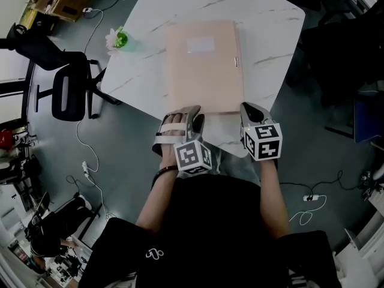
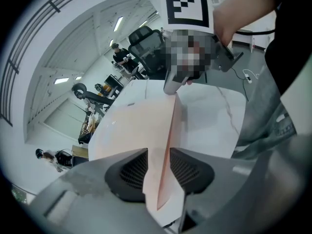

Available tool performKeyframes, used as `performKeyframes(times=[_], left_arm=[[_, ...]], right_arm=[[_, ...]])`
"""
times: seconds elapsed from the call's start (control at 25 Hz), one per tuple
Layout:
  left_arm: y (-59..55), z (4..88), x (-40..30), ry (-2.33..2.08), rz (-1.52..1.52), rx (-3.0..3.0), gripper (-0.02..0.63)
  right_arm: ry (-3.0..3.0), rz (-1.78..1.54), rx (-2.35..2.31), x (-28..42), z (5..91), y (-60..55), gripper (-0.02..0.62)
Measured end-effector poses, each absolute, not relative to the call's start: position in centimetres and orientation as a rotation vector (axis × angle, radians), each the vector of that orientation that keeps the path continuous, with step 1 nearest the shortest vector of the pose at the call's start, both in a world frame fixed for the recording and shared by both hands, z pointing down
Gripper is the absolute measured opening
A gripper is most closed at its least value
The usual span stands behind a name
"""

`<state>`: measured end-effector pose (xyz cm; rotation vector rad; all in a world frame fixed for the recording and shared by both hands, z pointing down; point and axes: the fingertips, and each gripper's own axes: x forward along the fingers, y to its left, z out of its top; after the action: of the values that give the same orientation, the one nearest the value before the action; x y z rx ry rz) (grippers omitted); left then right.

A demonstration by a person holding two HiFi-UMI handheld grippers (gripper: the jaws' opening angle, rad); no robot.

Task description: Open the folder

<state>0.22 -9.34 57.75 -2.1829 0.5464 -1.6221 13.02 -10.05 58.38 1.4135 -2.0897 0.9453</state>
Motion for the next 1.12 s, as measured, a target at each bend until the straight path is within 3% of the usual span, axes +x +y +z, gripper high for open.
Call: performKeyframes(times=[0.4,0.6,1.12], left_arm=[[-10.02,57.72,-0.21,0.657,-1.629,-2.119,0.127],[-9.68,57.9,-0.17,0.679,-1.617,-2.148,0.083],[-9.59,57.31,-0.38,0.791,-1.568,-2.242,0.063]], right_arm=[[-2.086,0.864,1.406,13.0,58.45,-9.92,0.0],[-2.092,0.868,1.407,13.02,58.41,-9.9,0.0],[-2.115,0.933,1.431,13.08,58.46,-9.94,0.0]])
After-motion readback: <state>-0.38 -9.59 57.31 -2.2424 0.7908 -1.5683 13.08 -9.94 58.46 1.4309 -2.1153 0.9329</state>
